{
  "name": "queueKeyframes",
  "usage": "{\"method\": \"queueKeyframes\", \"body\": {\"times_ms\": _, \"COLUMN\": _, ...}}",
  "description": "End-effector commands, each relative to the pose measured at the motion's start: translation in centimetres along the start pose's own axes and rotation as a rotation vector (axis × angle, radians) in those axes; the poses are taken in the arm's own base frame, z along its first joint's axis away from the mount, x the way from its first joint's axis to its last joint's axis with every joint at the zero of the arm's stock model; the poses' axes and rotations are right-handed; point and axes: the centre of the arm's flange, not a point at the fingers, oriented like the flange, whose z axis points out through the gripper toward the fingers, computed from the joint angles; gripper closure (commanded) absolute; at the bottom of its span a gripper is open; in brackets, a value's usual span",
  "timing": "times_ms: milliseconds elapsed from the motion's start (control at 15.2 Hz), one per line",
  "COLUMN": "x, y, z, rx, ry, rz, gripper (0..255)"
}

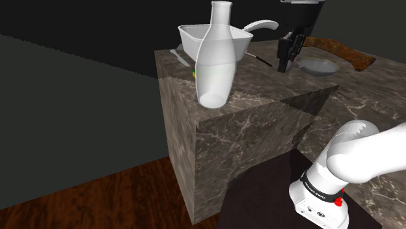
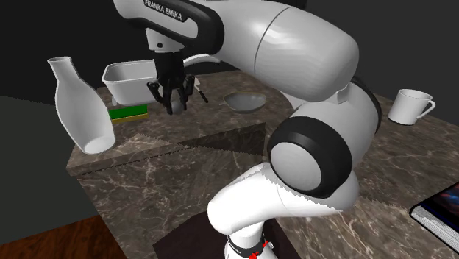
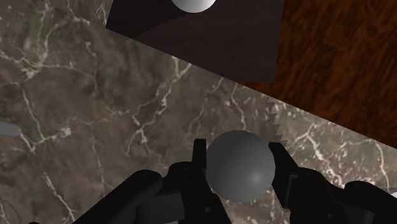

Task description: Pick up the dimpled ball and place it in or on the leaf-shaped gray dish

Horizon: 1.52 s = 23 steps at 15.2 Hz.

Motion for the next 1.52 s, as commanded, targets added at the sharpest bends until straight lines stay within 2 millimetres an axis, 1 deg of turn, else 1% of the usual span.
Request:
{"method": "queueKeyframes", "body": {"times_ms": 0, "x": -0.1, "y": -0.1, "z": -1.1, "rx": 0.000, "ry": 0.000, "rz": 0.000, "gripper": 255}}
{"method": "queueKeyframes", "body": {"times_ms": 528, "x": -0.4, "y": -0.3, "z": -5.1, "rx": 0.000, "ry": 0.000, "rz": 0.000, "gripper": 255}}
{"method": "queueKeyframes", "body": {"times_ms": 1452, "x": -3.0, "y": 18.0, "z": -6.2, "rx": 0.000, "ry": 0.000, "rz": 0.000, "gripper": 255}}
